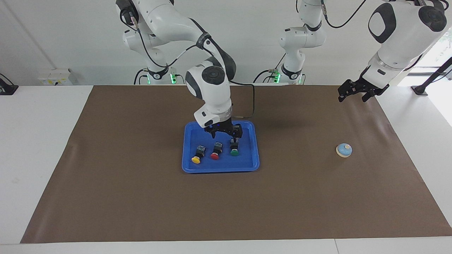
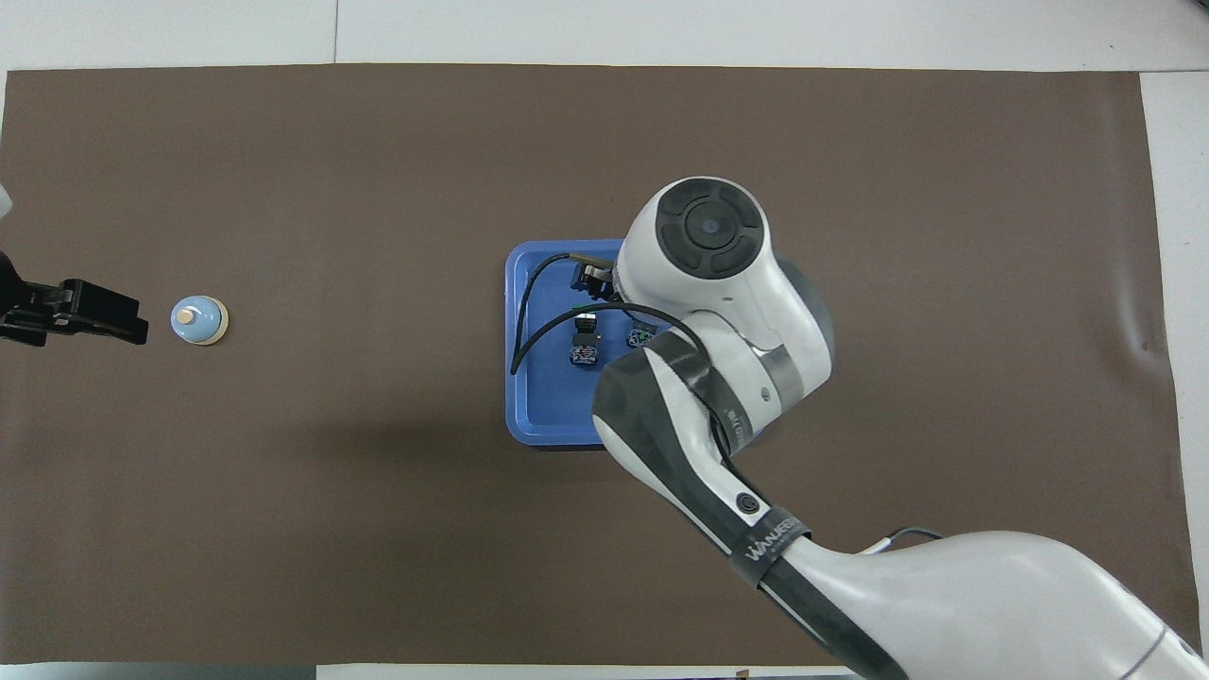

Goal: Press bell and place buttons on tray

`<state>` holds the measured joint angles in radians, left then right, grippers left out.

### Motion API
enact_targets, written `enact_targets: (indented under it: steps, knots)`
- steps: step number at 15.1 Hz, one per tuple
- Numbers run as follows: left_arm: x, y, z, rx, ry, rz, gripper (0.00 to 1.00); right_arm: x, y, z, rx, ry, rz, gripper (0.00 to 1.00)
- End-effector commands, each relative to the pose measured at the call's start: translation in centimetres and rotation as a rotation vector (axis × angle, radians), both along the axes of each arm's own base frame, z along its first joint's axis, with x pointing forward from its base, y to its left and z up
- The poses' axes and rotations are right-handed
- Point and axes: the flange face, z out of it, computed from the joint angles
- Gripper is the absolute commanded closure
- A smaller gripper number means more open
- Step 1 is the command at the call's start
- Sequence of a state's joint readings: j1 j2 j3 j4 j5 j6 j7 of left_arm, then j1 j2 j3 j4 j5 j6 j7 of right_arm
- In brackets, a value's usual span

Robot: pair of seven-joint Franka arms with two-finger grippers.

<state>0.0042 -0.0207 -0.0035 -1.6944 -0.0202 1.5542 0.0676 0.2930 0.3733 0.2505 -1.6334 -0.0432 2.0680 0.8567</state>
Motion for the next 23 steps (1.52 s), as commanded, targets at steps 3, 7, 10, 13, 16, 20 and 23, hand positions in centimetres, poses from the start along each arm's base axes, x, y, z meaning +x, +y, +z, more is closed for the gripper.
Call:
enact_targets:
  steps: [3,7,10,13,16,20,23]
  knots:
    - [-0.5,0.0,0.2,0.001,-0.004,0.010,0.00,1.2,-11.1,5.2,-0.050,0.061,0.174,0.00]
    - [-0.5,0.0,0.2,0.001,-0.004,0.010,0.00,2.3,-22.0,7.4,-0.050,0.094,0.306,0.00]
    - [-0.5,0.0,0.2,0.001,-0.004,0.008,0.00,0.4,-25.0,11.3,-0.052,0.112,0.346,0.00]
    - [-0.5,0.0,0.2,0.001,-0.004,0.010,0.00,-2.8,-25.8,16.2,-0.076,0.114,0.363,0.00]
    - [-0.5,0.0,0.2,0.001,-0.004,0.008,0.00,-4.5,-27.3,18.3,-0.079,0.129,0.352,0.00]
    - [-0.5,0.0,0.2,0.001,-0.004,0.010,0.00,-5.1,-28.7,19.1,-0.076,0.150,0.360,0.00]
    - [-0.5,0.0,0.2,0.001,-0.004,0.010,0.00,-5.2,-28.9,19.3,-0.045,0.156,0.359,0.00]
